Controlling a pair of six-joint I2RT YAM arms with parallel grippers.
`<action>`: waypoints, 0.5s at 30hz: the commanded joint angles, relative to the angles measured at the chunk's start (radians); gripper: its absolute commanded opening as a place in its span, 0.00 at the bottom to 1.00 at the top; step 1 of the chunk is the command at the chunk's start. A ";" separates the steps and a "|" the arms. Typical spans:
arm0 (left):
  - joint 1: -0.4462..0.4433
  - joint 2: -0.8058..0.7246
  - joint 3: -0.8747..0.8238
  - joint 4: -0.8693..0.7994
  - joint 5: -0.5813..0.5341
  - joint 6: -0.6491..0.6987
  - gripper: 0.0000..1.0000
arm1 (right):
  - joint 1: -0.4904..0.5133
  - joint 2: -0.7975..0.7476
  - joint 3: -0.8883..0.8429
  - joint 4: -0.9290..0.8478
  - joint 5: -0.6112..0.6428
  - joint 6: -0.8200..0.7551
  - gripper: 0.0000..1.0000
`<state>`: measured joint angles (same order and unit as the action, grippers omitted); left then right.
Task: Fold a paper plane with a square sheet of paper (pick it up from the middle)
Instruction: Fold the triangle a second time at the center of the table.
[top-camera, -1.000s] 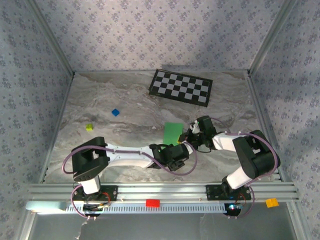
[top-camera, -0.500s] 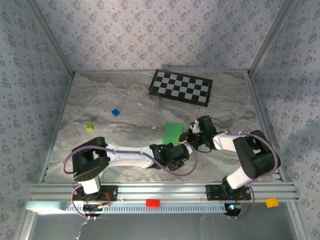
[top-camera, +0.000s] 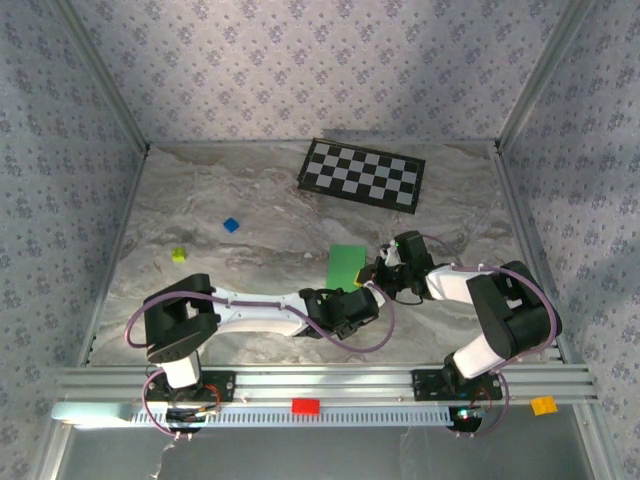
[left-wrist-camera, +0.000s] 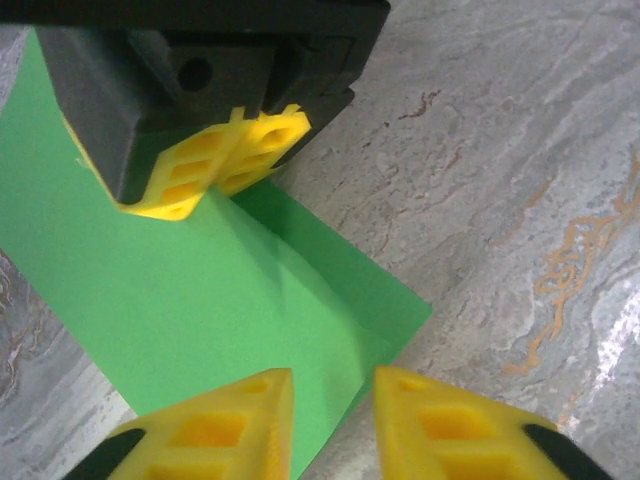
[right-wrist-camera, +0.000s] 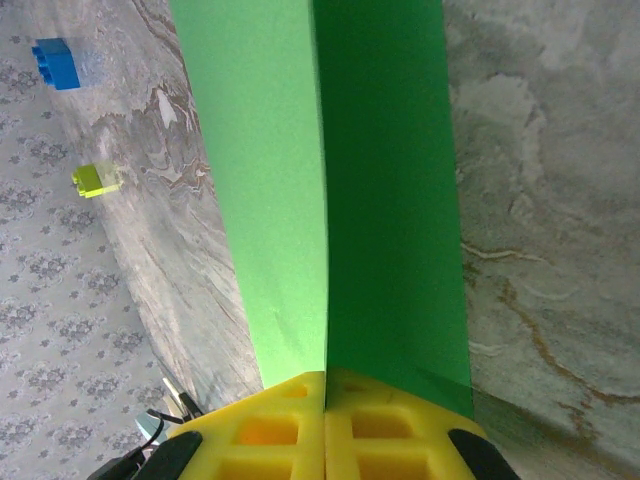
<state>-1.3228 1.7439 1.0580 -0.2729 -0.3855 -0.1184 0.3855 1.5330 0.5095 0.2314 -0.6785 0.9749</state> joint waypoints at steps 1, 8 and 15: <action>-0.008 -0.006 0.011 0.003 -0.020 -0.004 0.21 | -0.006 -0.016 0.013 -0.025 -0.018 -0.019 0.07; 0.002 -0.014 0.005 0.004 -0.015 -0.021 0.04 | -0.006 -0.015 0.014 -0.027 -0.016 -0.022 0.07; 0.040 -0.048 -0.023 0.020 0.063 -0.047 0.00 | -0.005 -0.017 0.014 -0.027 -0.016 -0.026 0.10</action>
<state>-1.3010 1.7420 1.0542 -0.2626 -0.3626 -0.1429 0.3855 1.5330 0.5095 0.2310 -0.6781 0.9718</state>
